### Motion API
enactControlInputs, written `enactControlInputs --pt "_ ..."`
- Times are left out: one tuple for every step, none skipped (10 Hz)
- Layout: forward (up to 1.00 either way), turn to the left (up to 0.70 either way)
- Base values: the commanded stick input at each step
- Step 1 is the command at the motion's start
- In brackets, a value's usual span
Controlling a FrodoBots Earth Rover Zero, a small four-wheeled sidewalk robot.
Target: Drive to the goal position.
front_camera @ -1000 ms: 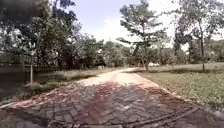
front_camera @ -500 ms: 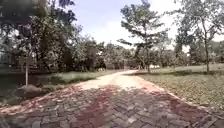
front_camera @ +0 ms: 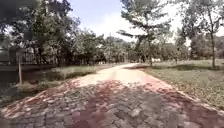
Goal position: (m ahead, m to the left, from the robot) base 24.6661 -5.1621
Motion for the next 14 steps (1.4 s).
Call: enactControlInputs --pt "0.70 0.00" --pt "0.70 0.00" --pt "0.70 0.00" --pt "0.70 0.00" --pt "0.70 0.00" --pt "0.70 0.00" --pt "0.70 0.00" --pt "0.70 0.00" --pt "0.70 0.00" --pt "0.70 0.00" --pt "0.70 0.00" --pt "0.70 0.00" --pt "0.70 0.00" --pt "0.70 0.00"
